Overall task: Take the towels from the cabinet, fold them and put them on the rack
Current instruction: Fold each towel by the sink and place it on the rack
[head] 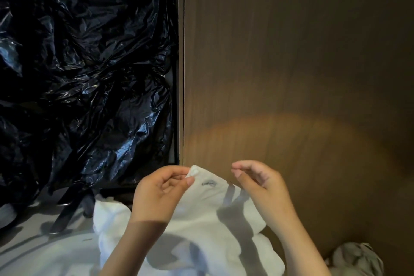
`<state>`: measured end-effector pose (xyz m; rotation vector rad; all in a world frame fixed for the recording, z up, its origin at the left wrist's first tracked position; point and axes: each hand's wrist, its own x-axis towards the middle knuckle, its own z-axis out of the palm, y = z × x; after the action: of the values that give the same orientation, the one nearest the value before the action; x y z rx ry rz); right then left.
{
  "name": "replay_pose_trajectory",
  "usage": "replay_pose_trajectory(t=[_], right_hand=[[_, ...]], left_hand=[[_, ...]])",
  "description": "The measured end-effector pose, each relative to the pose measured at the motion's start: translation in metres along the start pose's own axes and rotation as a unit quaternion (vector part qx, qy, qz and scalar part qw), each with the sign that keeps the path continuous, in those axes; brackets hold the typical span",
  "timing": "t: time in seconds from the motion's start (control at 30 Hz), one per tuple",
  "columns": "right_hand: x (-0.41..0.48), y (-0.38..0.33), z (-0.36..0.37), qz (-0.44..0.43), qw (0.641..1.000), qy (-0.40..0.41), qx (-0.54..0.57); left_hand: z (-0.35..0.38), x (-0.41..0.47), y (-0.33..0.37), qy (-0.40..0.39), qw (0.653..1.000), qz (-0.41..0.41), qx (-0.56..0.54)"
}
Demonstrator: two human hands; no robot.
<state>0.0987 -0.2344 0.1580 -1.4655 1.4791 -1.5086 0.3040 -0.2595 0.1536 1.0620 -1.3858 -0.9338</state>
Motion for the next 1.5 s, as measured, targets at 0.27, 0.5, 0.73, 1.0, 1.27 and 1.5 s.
replay_pose_trajectory(t=[0.27, 0.5, 0.73, 1.0, 1.27, 1.5], right_hand=[[-0.016, 0.003, 0.017, -0.004, 0.995, -0.103, 0.020], [-0.022, 0.003, 0.016, -0.046, 0.996, -0.074, 0.001], [-0.028, -0.006, 0.019, -0.078, 0.993, -0.086, -0.014], [-0.025, -0.009, 0.021, -0.104, 0.994, -0.030, -0.029], [-0.021, -0.015, 0.014, -0.112, 0.993, 0.023, -0.012], [-0.017, -0.019, 0.004, -0.118, 0.991, 0.064, -0.029]], left_hand=[[0.009, -0.013, 0.007, -0.024, 0.999, 0.027, -0.012], [0.008, -0.019, 0.007, -0.067, 0.996, 0.049, 0.042], [0.009, -0.027, 0.002, -0.038, 0.995, 0.065, 0.061], [0.009, -0.026, 0.004, -0.074, 0.991, 0.085, 0.071], [-0.004, -0.029, -0.010, -0.089, 0.975, 0.116, 0.169], [-0.017, -0.025, -0.029, -0.092, 0.974, 0.081, 0.189]])
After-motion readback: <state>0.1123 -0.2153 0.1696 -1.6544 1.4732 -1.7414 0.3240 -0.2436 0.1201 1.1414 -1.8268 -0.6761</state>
